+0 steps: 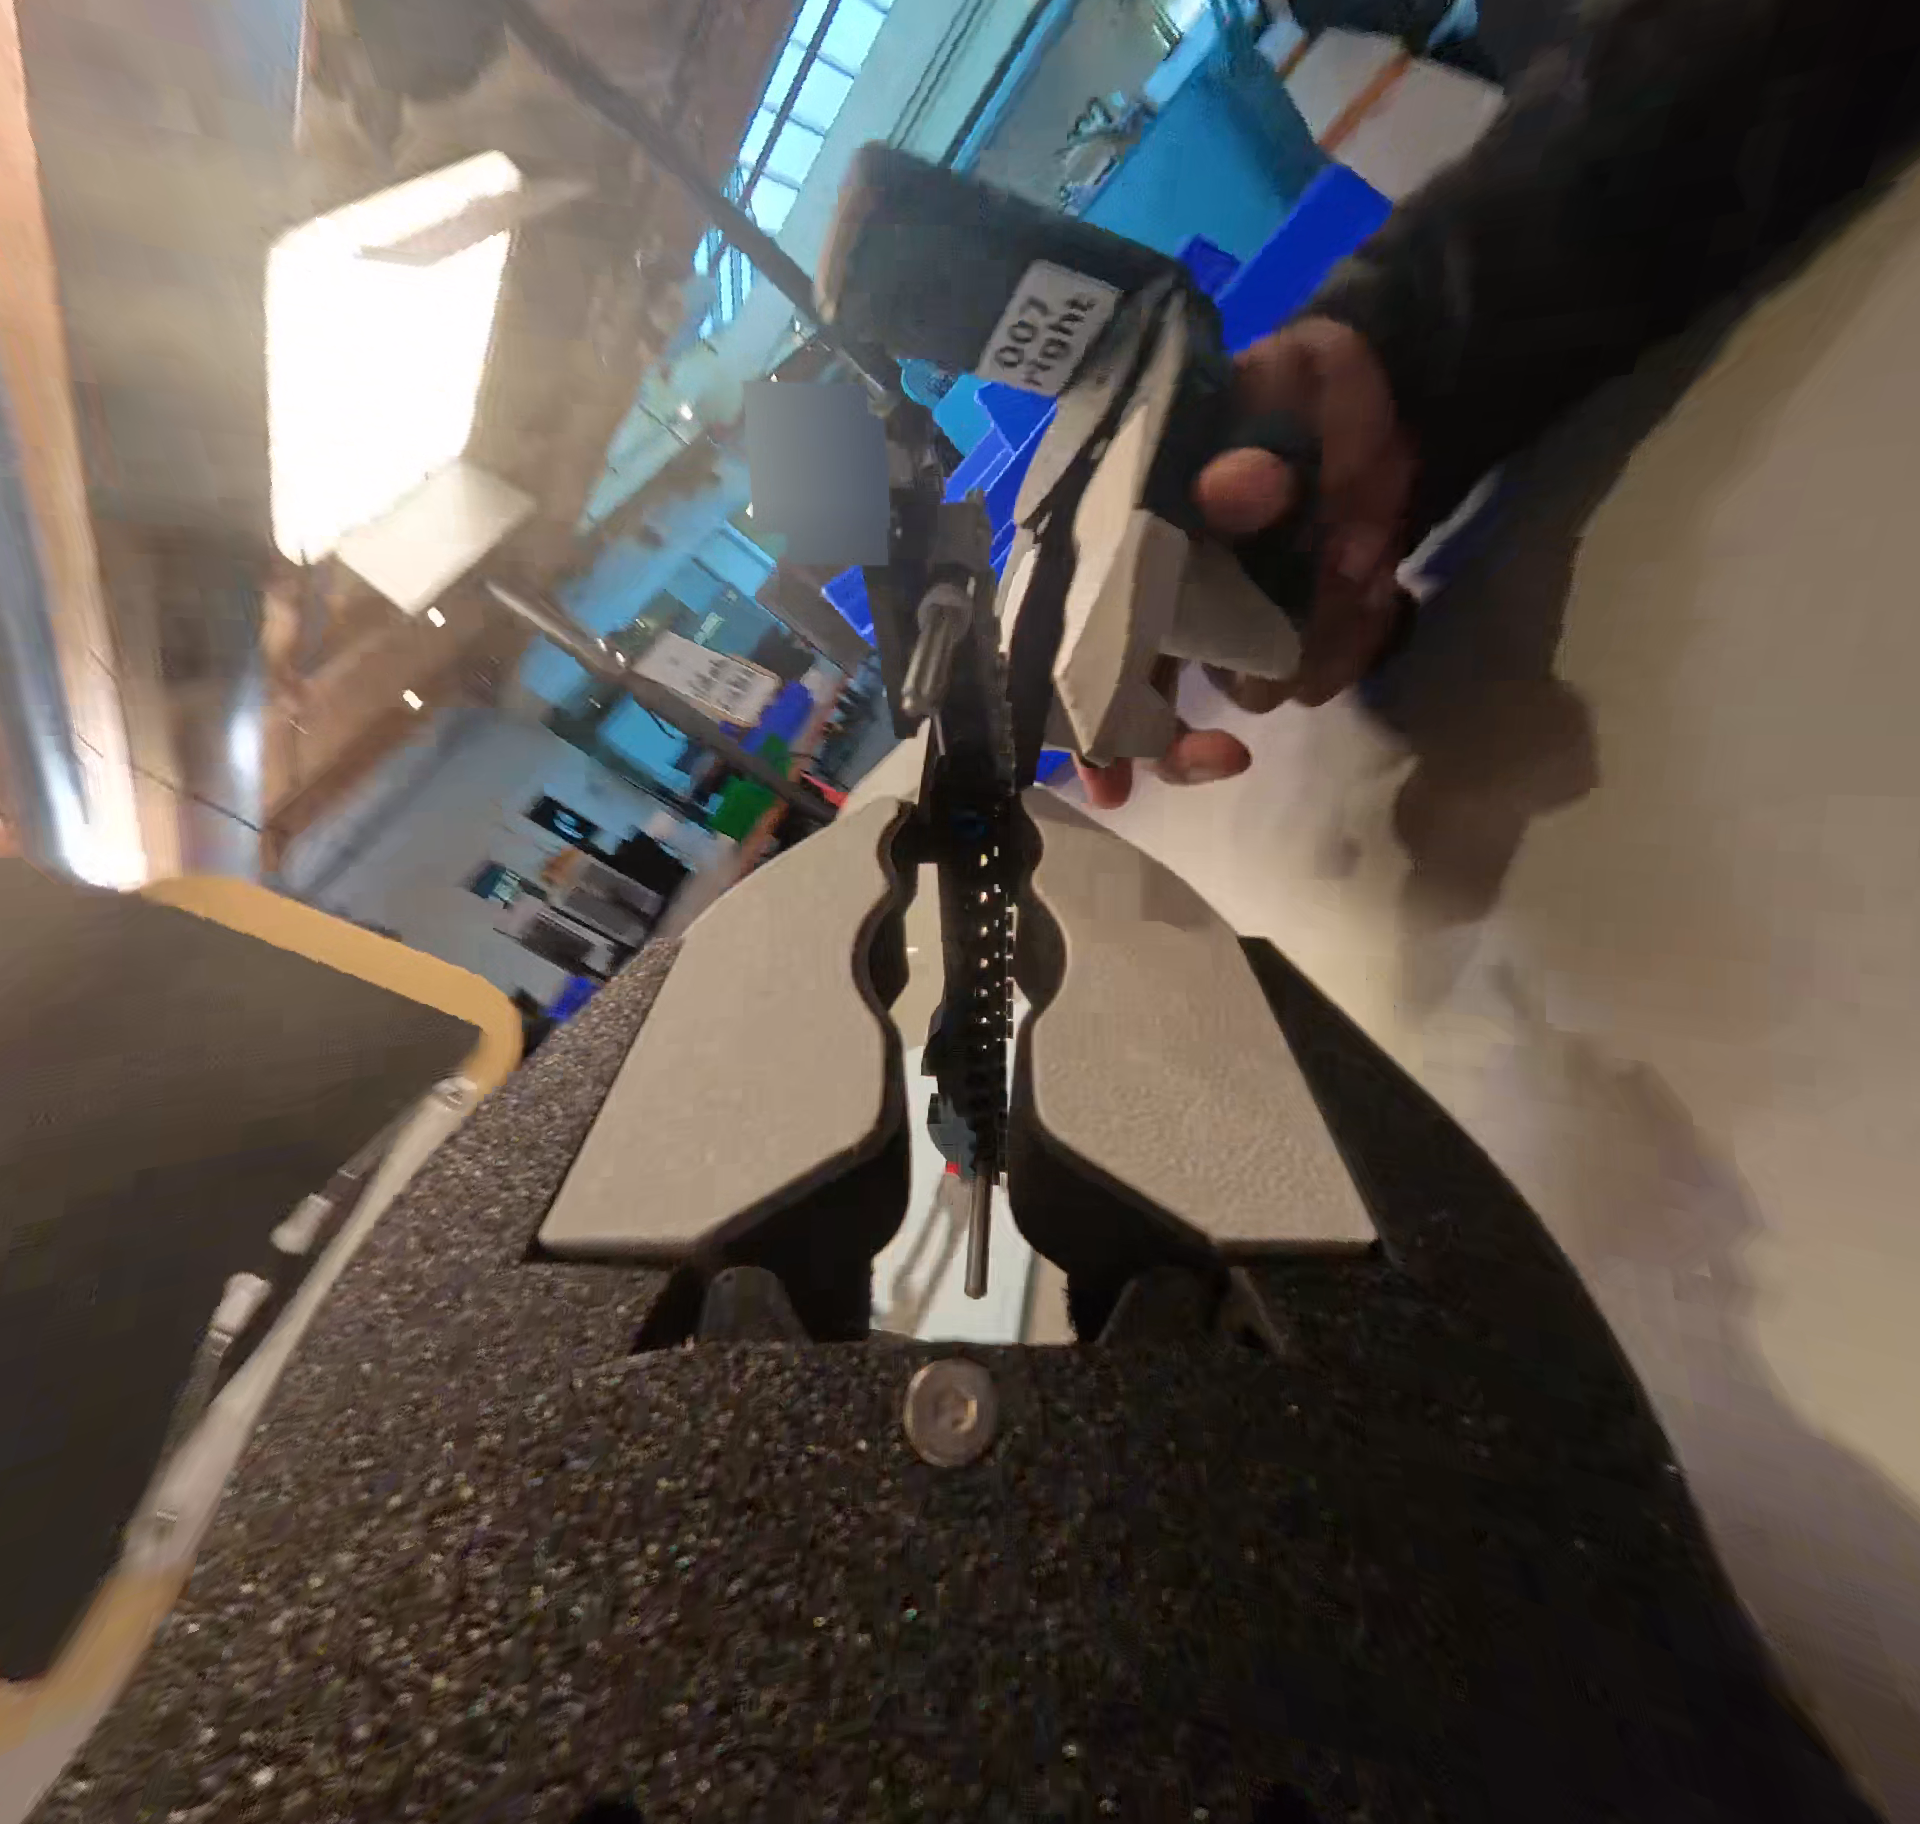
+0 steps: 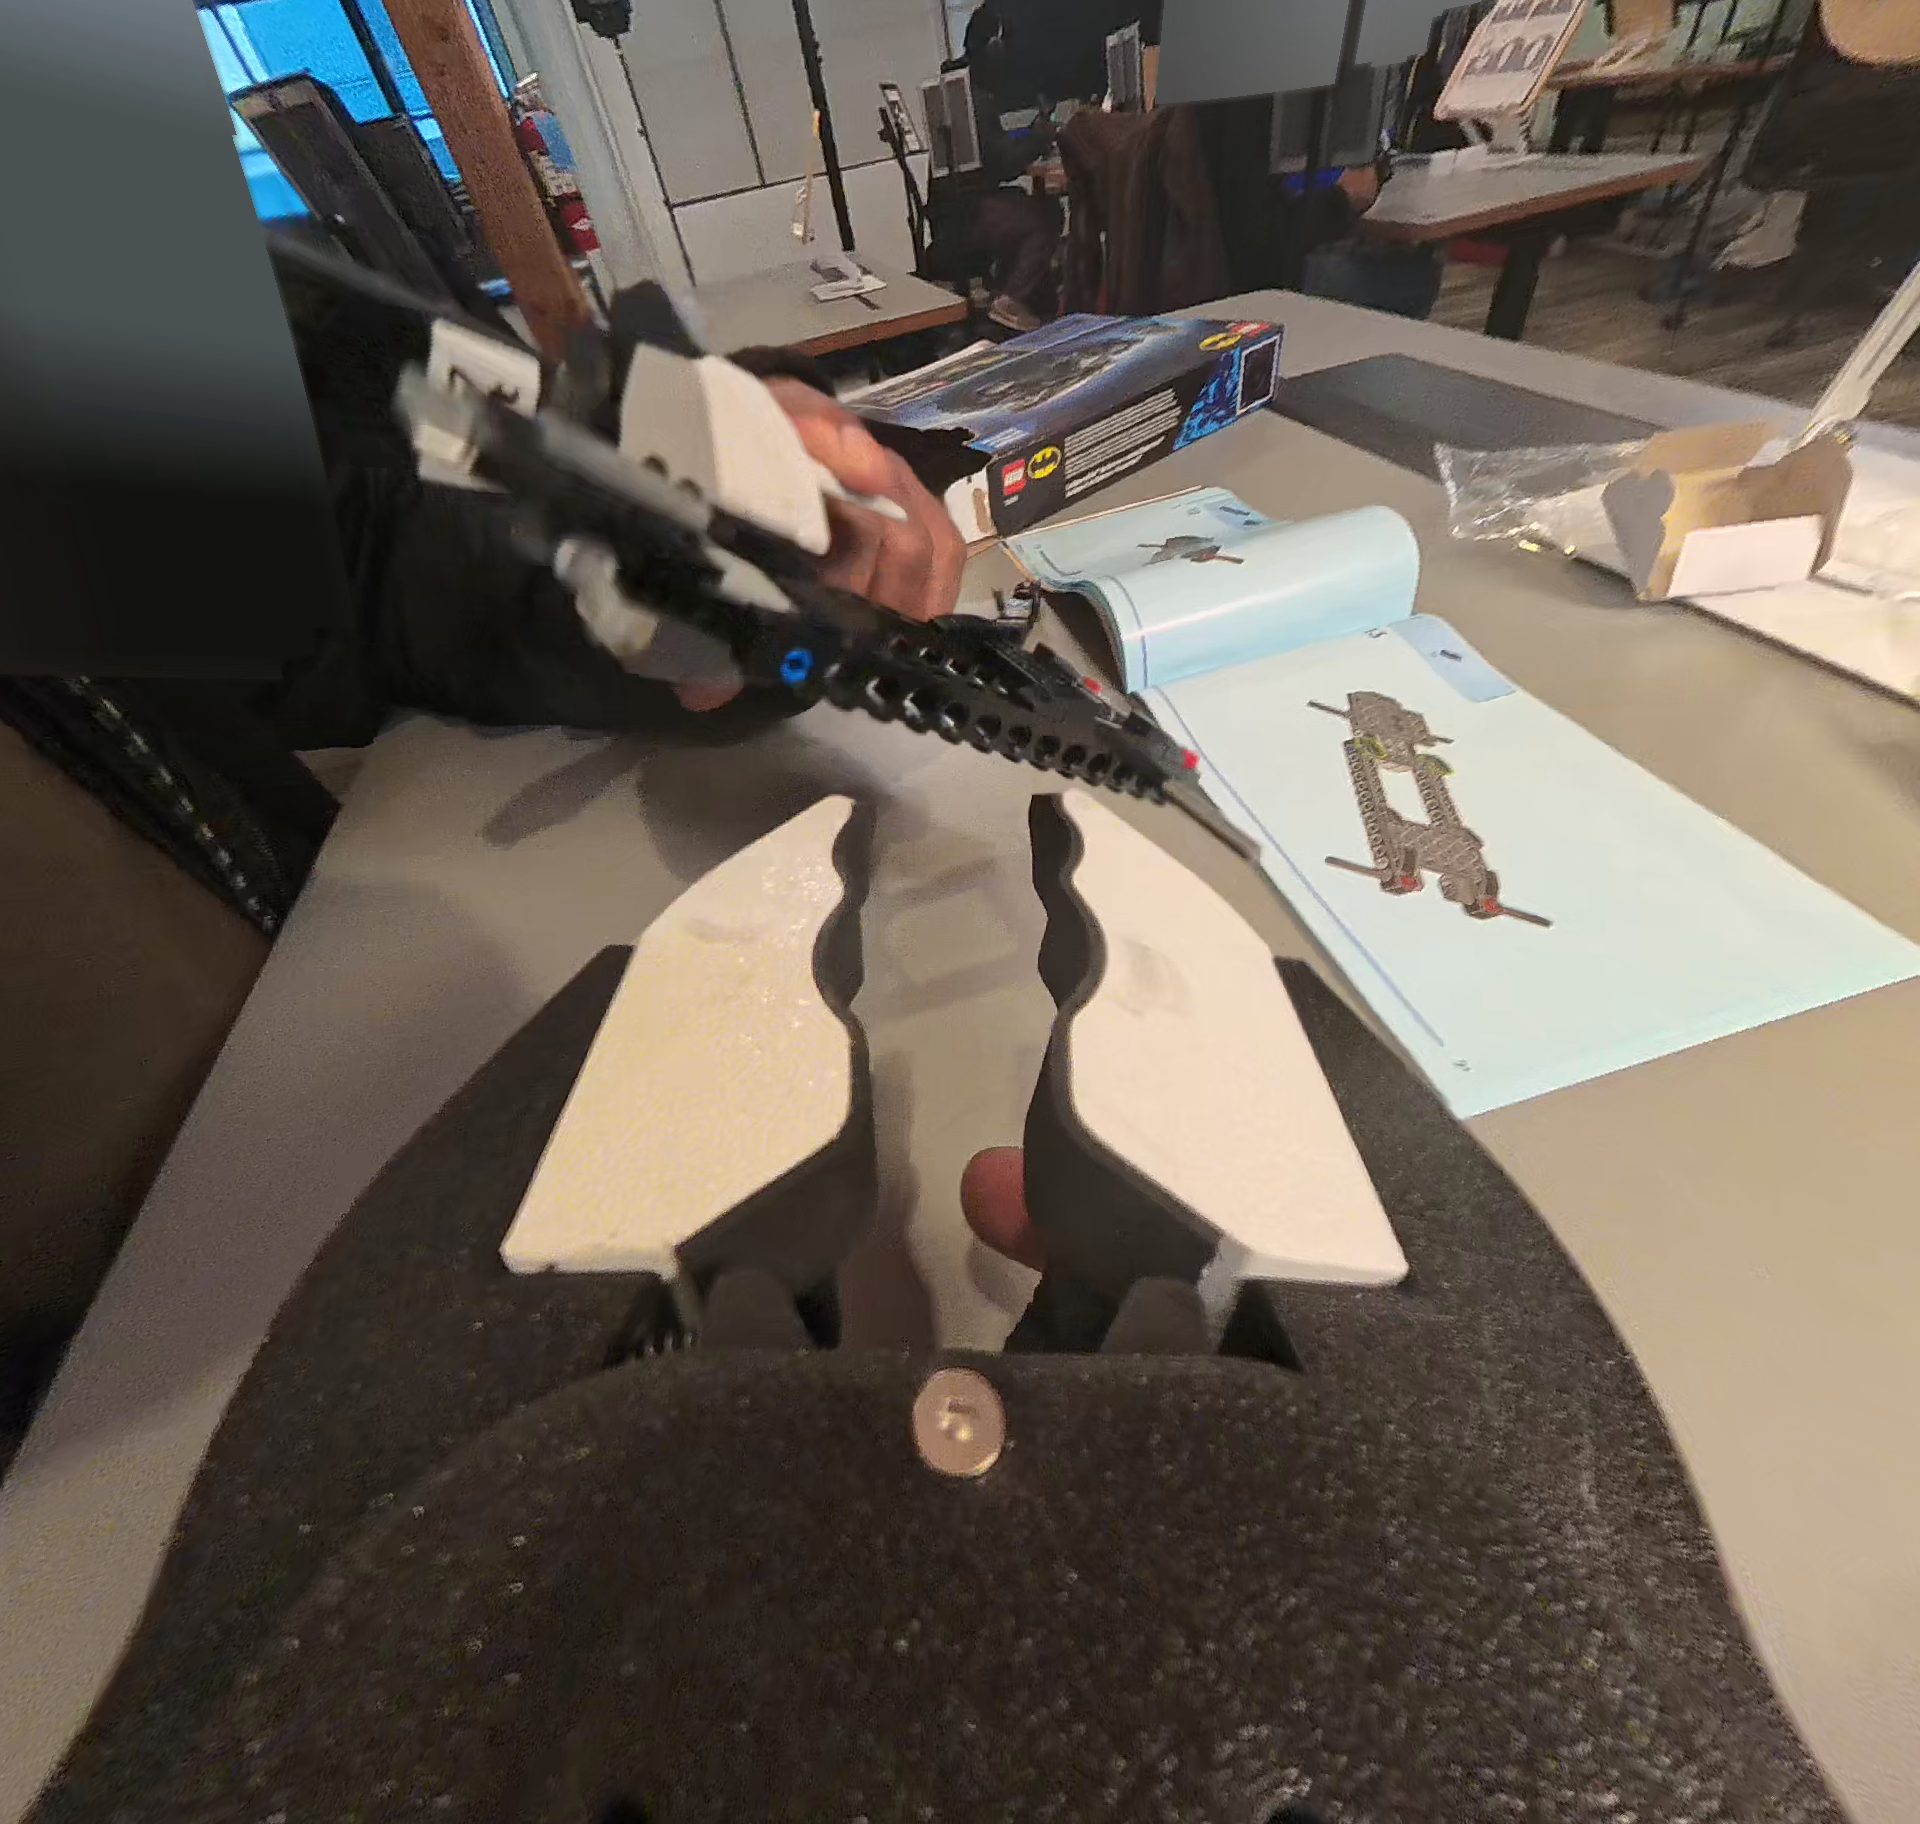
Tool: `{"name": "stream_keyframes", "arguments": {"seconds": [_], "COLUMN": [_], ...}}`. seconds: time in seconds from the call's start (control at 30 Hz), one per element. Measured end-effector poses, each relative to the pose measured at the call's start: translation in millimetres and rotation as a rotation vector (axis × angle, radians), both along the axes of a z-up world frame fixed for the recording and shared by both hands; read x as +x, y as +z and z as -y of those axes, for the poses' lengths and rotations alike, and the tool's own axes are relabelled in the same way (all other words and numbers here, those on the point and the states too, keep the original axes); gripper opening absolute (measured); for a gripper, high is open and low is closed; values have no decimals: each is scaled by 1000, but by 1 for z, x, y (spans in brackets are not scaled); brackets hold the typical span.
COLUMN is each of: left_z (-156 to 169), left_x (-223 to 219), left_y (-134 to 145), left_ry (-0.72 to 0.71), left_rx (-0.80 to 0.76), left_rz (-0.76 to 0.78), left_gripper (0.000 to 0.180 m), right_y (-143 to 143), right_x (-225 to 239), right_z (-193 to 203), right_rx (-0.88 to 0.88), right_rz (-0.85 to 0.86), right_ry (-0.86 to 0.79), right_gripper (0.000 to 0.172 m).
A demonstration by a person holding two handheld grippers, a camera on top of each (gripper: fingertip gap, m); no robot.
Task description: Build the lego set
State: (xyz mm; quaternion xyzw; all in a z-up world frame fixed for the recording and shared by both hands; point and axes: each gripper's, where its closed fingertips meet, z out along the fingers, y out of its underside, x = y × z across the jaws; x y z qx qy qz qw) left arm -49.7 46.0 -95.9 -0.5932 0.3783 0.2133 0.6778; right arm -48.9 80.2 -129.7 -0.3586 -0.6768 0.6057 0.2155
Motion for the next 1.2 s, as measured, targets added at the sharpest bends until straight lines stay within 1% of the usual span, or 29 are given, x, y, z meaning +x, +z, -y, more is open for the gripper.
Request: {"name": "stream_keyframes", "arguments": {"seconds": [0.07,0.13,0.43,0.5,0.6,0.67,0.73,0.9,1.1,1.17,1.2], "left_z": [3,4,4,4,5,6,7,8,10,10,10], "left_x": [7,10,8,9,12,15,17,20,26,27,27], "left_y": [-7,-13,-29,-30,-30,-30,-30,-31,-32,-31,-31], "left_ry": [1,10,20,18,6,-3,-10,-26,-53,-55,-49], "left_rx": [44,70,128,139,149,157,168,174,181,187,192], "left_rz": [-156,-257,-537,-560,-574,-583,-595,-599,-594,-591,-590], "left_gripper": [15,15,15,15,15,15,15,15,15,15,15], "right_y": [-3,-5,-6,-7,-9,-9,-5,1,-4,-3,-2], "right_x": [1,3,15,18,22,23,22,23,21,21,20], "right_z": [2,4,2,5,12,16,17,21,32,34,35], "right_rx": [-34,-35,259,340,532,657,735,851,937,949,955], "right_rz": [30,32,-212,-278,-431,-534,-615,-759,-831,-853,-866], "right_ry": [23,43,68,77,76,51,12,-31,-44,-59,-70], "right_gripper": [30,30,28,26,25,25,25,30,31,23,22]}}
